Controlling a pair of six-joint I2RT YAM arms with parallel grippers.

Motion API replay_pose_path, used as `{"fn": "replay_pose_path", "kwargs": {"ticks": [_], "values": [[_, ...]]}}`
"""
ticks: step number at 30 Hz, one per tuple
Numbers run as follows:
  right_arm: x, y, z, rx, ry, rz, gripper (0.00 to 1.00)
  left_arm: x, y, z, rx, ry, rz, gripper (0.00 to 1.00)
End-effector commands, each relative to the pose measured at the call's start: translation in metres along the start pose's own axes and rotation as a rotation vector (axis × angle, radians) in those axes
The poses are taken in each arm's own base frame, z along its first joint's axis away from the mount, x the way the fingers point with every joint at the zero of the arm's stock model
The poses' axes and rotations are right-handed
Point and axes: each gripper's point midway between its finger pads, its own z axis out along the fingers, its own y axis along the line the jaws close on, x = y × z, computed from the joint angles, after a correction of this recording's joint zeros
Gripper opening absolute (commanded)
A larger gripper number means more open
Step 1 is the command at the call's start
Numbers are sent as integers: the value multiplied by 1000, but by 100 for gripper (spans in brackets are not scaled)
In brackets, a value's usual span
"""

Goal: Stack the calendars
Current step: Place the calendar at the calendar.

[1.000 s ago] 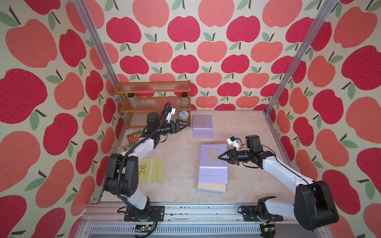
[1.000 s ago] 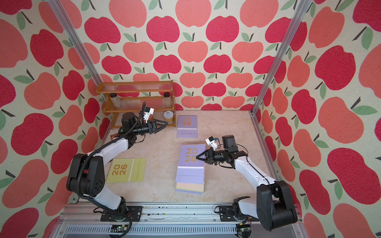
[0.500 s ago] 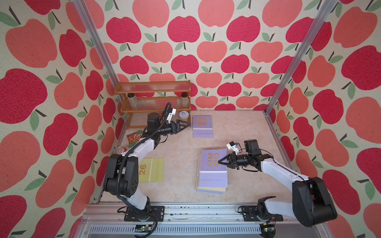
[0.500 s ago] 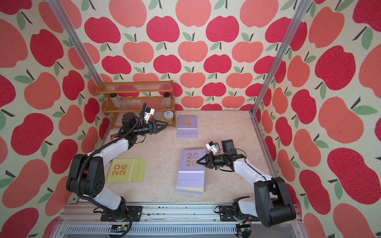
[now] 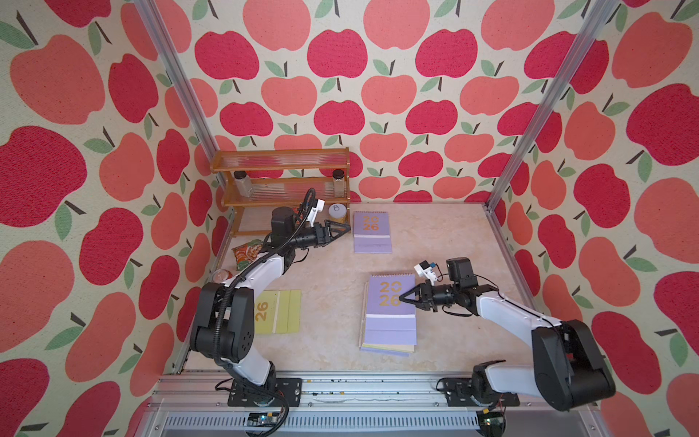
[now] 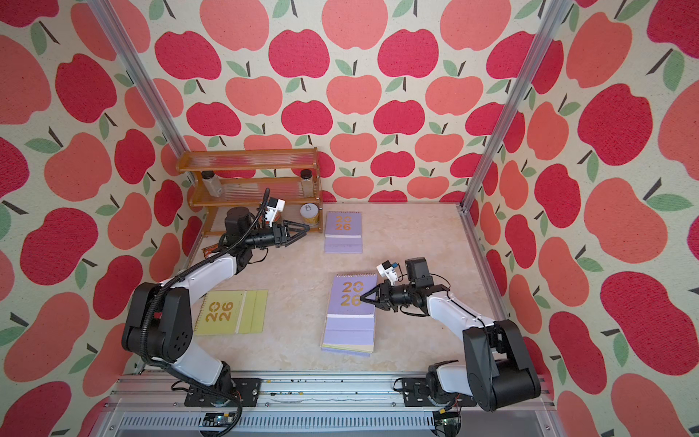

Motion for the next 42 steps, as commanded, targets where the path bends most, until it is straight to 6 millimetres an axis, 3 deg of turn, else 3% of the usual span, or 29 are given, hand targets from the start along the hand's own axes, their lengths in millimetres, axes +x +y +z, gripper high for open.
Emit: {"fn": "replay_pose_path", "kwargs": {"ticks": [1, 6, 13, 22, 42], "values": [[4, -7, 4, 13, 12, 17, 2, -3, -4, 3, 9, -1, 24, 89], [4, -9, 6, 22, 15, 22, 15, -3, -3, 5, 11, 3, 22, 89], [6, -15, 5, 59, 14, 32, 24, -3, -2, 6, 12, 7, 20, 89], [5, -16, 1, 104, 8, 21, 47, -4, -1, 8, 14, 9, 20, 89], [9, -34, -16, 310, -18, 33, 54, -2, -1, 8, 14, 12, 21, 89]]}}
